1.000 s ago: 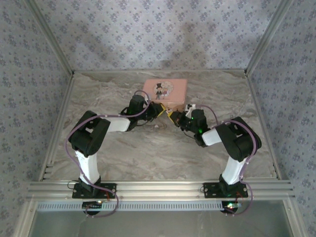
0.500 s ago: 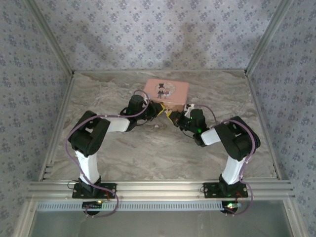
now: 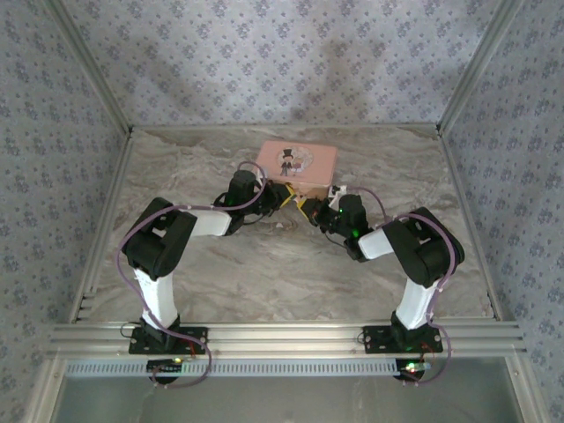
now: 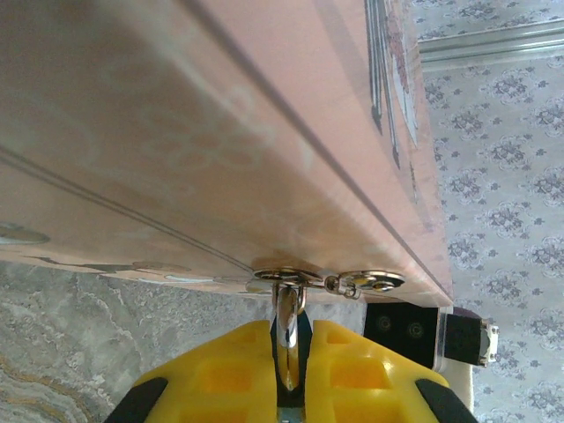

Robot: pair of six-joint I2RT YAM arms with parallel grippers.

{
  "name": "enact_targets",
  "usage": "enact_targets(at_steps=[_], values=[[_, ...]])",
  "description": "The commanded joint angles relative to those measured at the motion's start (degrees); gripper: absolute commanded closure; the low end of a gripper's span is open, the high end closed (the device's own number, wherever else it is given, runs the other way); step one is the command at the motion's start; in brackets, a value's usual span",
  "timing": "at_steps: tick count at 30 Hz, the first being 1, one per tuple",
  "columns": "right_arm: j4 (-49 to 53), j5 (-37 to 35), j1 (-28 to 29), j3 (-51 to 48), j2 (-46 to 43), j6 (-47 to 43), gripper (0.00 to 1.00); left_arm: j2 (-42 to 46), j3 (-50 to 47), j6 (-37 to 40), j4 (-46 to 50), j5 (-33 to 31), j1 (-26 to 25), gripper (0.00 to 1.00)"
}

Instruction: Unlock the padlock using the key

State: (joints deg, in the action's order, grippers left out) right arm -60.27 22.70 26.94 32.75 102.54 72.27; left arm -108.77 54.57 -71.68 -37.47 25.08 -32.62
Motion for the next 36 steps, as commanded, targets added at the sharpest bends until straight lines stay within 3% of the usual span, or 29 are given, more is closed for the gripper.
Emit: enact_targets(at_steps=[1, 19, 27, 36], values=[[-1.8, -1.3, 0.3, 1.6, 0.3, 0.4, 1.00, 0.5, 0.2, -1.6, -5.6, 2.1, 0.0, 1.00], [-4.9, -5.7, 1.9, 2.2, 1.3, 3.8, 1.00, -0.4, 0.2, -3.0, -8.3, 2.1, -1.0, 1.00], [-7.8, -10.7, 3.8, 0.4, 1.5, 8.2, 1.00, -0.7, -0.3, -3.8, -10.1, 1.6, -1.1, 1.00], [-12.0, -11.0, 4.1, 0.8, 4.7, 14.6, 1.00, -0.7, -0.9, -4.1, -11.0, 1.6, -1.3, 1.00]])
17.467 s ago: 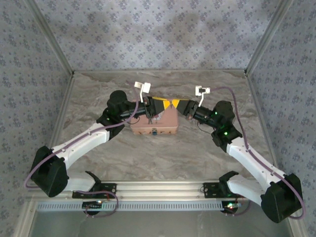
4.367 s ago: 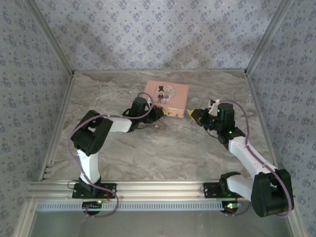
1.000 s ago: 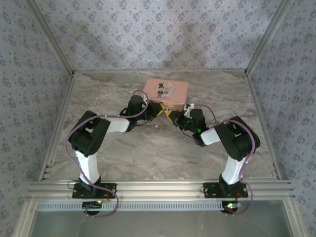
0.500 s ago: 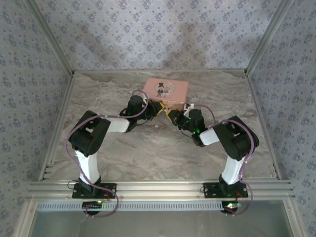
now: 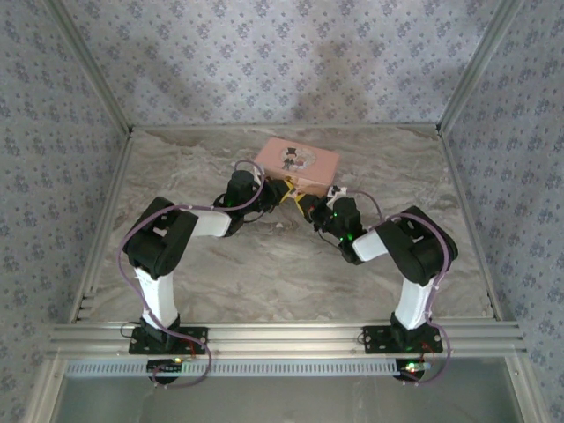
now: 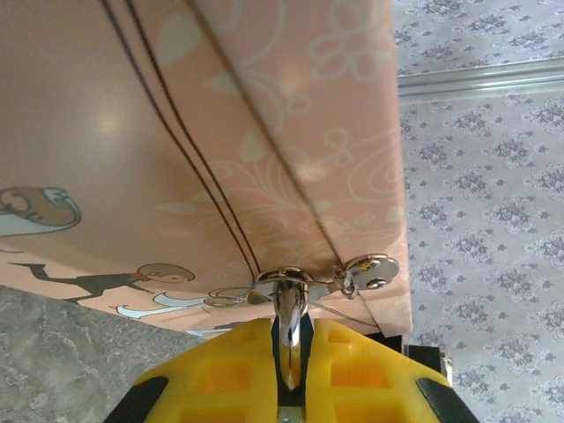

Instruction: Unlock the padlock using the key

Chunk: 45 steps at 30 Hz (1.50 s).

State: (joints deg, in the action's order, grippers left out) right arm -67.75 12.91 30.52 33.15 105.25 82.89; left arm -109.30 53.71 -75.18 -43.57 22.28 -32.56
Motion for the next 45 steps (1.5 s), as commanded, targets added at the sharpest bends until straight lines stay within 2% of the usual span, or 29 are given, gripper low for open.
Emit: enact_targets(at_steps=[1, 10, 18, 23, 25, 29, 31, 35, 41, 45], values=[[-6.1, -1.4, 0.5, 0.3, 2.8, 5.2, 1.00, -0.2, -0.1, -0.6, -4.9, 4.4, -1.3, 1.00], [-11.9, -0.5, 0.3, 0.8, 6.1, 13.2, 1.00, -0.5, -0.7, -1.2, -6.0, 4.5, -1.3, 1.00], [-12.0, 0.8, 0.4, 2.6, 8.1, 16.1, 1.00, -0.5, -0.7, -1.5, -6.6, 4.9, -1.4, 1.00], [-12.0, 1.5, -0.2, 2.8, 9.3, 15.9, 1.00, -0.3, -1.2, -1.6, -7.1, 5.0, -1.4, 1.00], [-11.3, 1.9, -0.1, 3.1, 8.4, 13.3, 1.00, -0.3, -1.4, -1.7, -7.2, 4.9, -1.4, 1.00], [-12.0, 3.4, -0.4, 4.2, 10.0, 14.6, 1.00, -0.4, -1.7, -2.0, -7.7, 4.9, -1.4, 1.00], [-11.9, 2.7, -0.4, 3.4, 9.1, 12.0, 1.00, -0.2, -1.8, -2.0, -7.8, 4.9, -1.4, 1.00], [-5.4, 3.2, -1.0, 2.4, 5.4, 5.4, 1.00, -0.1, -2.1, -1.8, -7.7, 4.8, -1.4, 1.00], [-8.9, 6.9, -2.1, 5.2, 8.0, 10.3, 1.00, -0.2, -2.2, -1.8, -8.0, 5.7, -1.6, 1.00], [-0.6, 11.5, -1.7, 9.8, 6.0, 7.2, 1.00, 0.1, -2.7, -1.2, -7.8, 6.6, -2.2, 1.00]])
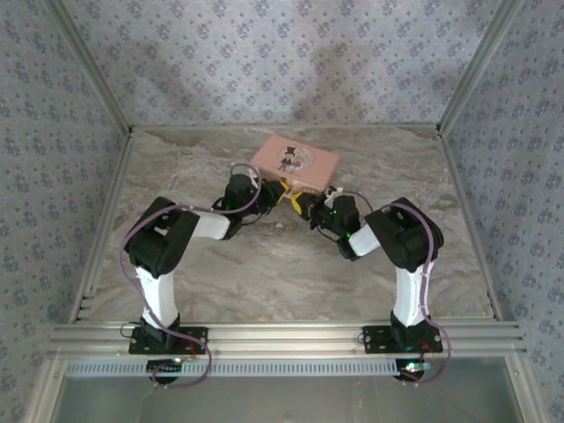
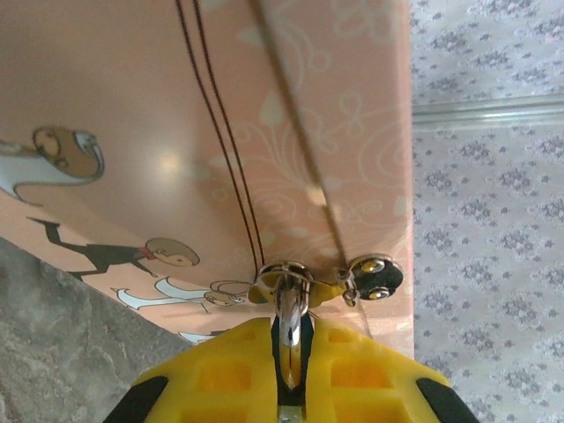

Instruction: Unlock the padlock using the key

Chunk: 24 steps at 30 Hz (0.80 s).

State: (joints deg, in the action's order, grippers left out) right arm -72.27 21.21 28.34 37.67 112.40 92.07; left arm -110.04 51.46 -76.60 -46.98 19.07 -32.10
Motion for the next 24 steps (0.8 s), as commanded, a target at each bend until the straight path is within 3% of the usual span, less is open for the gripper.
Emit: enact_targets(at_steps=[1, 6, 12, 24], values=[[5.7, 2.9, 0.6, 5.5, -1.7, -2.3, 1.00, 1.0, -0.6, 0.3, -4.2, 9.9, -2.7, 1.00], [-4.1, 2.9, -0.2, 5.5, 1.9, 5.5, 1.00, 1.2, -1.9, 0.3, -4.9, 10.0, -2.7, 1.00], [-4.4, 5.8, -0.8, 6.5, 2.4, 9.6, 1.00, 1.4, -2.1, 0.1, -5.4, 10.2, -2.6, 1.00], [7.7, 10.4, -0.1, 10.2, 0.8, -1.7, 1.00, 1.4, -1.5, -0.5, -5.8, 10.8, -2.7, 1.00]])
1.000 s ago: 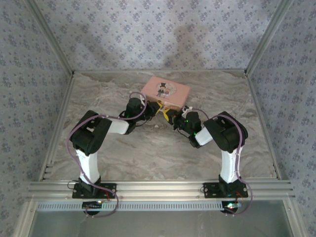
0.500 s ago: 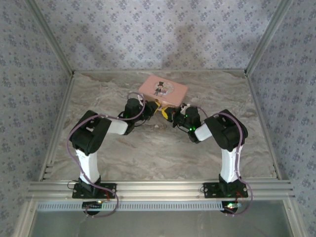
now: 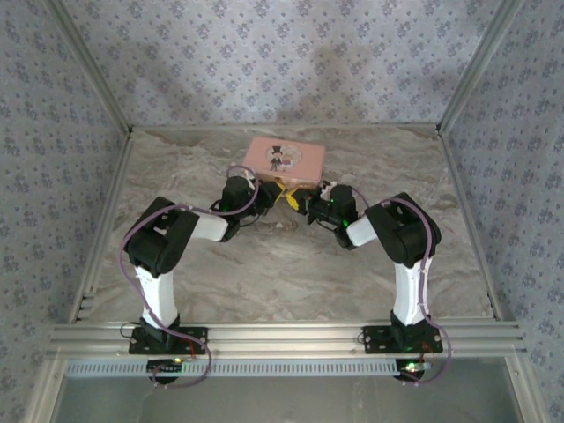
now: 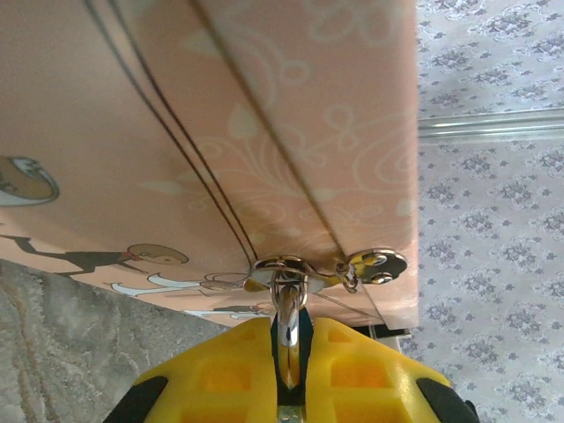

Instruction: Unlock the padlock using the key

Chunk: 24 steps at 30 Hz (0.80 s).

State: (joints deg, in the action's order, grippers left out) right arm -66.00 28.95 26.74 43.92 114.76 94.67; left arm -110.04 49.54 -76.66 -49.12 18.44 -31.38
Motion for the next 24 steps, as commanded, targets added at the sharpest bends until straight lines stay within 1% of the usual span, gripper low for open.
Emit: enact_targets(at_steps=[1, 8, 16, 20, 24], values=[[1.5, 2.4, 1.5, 3.9, -1.7, -4.3, 1.00, 1.3, 0.4, -0.4, -3.7, 11.5, -3.5, 1.00], [6.8, 2.7, 1.5, 3.9, -3.7, -7.6, 1.00, 1.0, 1.1, -0.6, -3.1, 12.7, -4.4, 1.00], [6.8, 3.1, 1.6, 1.5, -3.4, -9.5, 1.00, -0.2, 0.1, -1.7, -4.1, 14.4, -6.4, 1.00], [10.3, 3.3, 1.9, 2.7, -4.8, -11.7, 1.00, -0.1, 0.2, -1.4, -3.7, 15.3, -7.2, 1.00], [11.2, 3.4, 1.8, 3.3, -5.1, -12.1, 1.00, 0.2, 0.1, -1.3, -3.5, 15.3, -7.2, 1.00]])
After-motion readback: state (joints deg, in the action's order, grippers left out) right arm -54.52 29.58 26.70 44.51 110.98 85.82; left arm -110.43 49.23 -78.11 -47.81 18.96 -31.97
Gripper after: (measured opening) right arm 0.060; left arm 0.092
